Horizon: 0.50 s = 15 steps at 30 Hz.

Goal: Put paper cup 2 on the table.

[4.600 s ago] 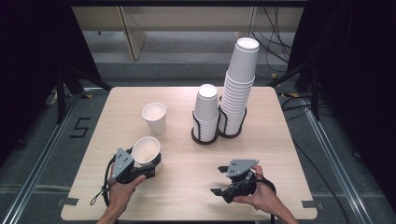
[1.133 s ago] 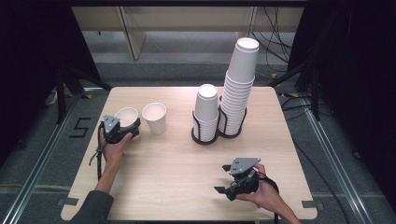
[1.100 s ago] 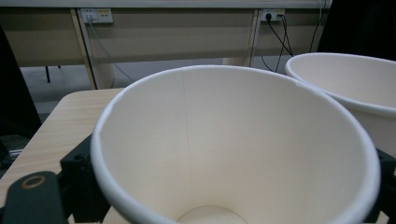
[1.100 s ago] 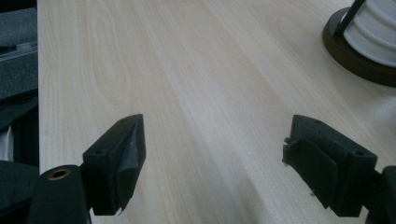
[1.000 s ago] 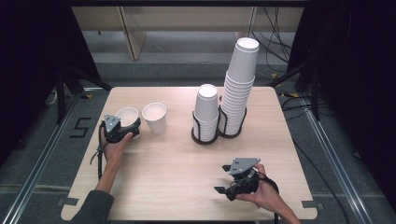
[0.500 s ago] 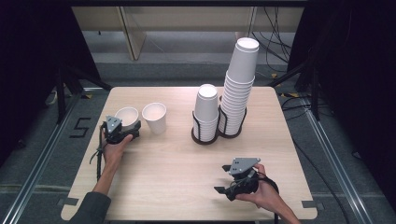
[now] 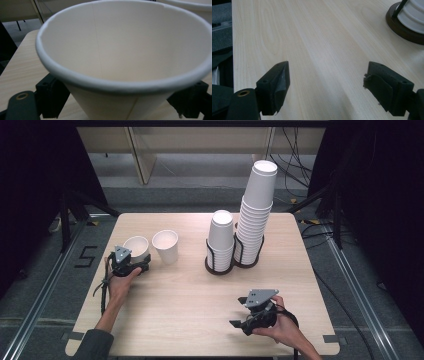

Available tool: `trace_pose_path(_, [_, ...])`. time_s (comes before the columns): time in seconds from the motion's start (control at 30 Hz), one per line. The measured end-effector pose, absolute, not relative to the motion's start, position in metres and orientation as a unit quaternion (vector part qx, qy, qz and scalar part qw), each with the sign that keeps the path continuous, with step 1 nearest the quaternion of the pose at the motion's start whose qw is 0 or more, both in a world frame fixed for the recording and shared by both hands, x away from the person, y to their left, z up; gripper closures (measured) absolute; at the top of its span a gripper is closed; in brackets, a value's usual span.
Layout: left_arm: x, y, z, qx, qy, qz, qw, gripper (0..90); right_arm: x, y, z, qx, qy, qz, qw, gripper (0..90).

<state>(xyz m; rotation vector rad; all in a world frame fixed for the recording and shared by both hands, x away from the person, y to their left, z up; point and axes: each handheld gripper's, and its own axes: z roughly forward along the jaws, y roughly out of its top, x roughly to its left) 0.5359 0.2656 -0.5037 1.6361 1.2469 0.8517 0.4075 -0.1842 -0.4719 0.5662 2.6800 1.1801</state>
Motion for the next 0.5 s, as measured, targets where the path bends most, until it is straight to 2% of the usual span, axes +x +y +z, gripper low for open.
trace_pose_path(0.5, [0.516,0.266,-0.504,0.686,0.497,0.329,0.418,14.2,0.407,-0.184,-0.472,0.193,0.895,0.393,0.08,20.7])
